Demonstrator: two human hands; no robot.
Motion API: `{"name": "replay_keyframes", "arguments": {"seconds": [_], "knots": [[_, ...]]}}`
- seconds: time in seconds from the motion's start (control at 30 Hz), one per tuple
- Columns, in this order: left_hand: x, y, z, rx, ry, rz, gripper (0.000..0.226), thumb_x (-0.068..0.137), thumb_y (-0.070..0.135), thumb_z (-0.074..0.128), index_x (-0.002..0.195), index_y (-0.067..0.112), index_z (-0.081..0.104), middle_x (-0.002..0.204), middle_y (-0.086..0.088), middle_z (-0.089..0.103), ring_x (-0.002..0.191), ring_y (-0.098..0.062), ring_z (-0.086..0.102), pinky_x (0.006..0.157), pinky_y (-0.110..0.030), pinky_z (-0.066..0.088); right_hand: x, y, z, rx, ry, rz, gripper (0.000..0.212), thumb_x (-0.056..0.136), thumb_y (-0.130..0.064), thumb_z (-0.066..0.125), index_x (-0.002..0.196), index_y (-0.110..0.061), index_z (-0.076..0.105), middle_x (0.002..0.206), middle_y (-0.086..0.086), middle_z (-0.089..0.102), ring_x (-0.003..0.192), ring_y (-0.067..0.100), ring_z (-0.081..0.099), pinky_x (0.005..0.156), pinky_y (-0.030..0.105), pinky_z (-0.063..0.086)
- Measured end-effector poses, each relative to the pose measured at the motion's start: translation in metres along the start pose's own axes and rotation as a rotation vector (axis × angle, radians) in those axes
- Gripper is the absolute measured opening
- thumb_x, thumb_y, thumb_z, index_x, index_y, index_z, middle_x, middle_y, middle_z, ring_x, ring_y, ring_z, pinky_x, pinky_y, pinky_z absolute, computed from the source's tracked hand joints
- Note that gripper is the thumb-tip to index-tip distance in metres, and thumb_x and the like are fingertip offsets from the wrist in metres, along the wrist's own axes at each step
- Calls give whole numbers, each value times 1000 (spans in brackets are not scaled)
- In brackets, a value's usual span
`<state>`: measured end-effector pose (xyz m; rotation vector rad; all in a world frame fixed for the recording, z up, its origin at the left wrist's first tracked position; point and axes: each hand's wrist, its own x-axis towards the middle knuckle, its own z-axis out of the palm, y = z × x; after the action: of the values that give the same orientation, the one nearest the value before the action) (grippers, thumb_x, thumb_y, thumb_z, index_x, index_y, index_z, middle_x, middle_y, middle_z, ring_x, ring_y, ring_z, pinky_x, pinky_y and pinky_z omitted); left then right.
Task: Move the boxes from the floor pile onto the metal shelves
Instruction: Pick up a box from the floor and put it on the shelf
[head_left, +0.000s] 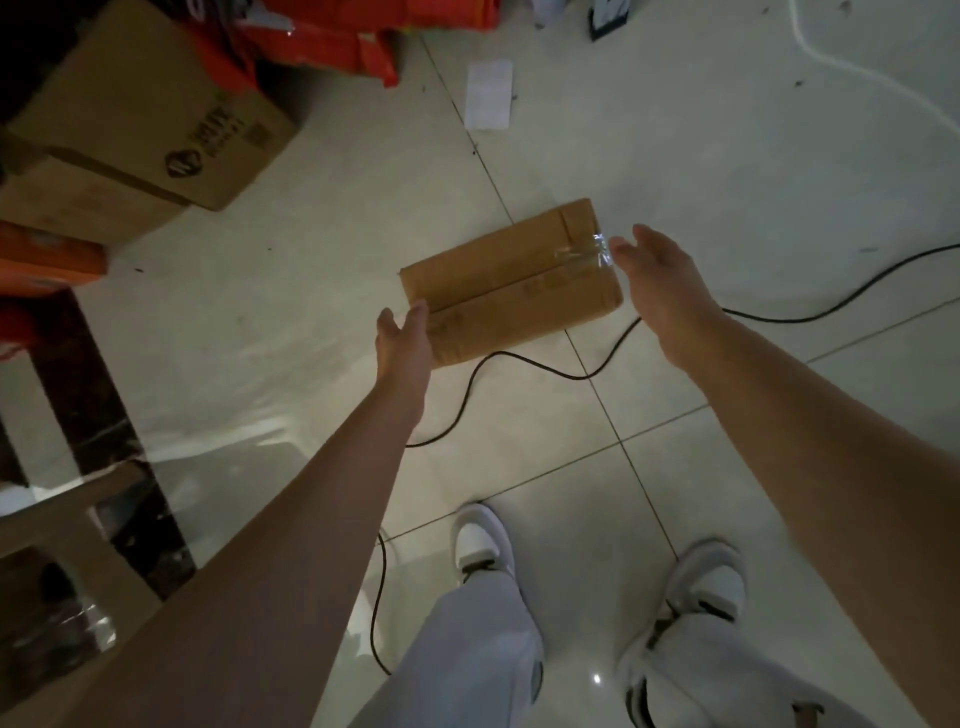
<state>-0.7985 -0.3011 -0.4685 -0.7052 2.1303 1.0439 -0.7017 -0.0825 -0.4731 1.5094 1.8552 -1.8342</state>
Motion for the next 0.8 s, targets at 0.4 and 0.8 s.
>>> {"name": "replay_keyframes", "arguments": {"seconds": [0.4,0.8], "knots": [[36,-8,13,-41,-124,-36,64,91,59,47,146,25,42,138,3,52,122,-21,51,108,-46,40,33,14,29,-90,-37,-49,37,95,-44,54,118,-16,61,112,3,64,97,16,61,74,28,44],[-218,102,-93,-195,-174,222,56,100,47,45,150,29,25,131,8,41,117,-12,41,95,-28,31,-175,-146,-77,23,79,-179,56,89,-48,64,138,-25,51,135,4,55,116,20,57,87,29,48]]}}
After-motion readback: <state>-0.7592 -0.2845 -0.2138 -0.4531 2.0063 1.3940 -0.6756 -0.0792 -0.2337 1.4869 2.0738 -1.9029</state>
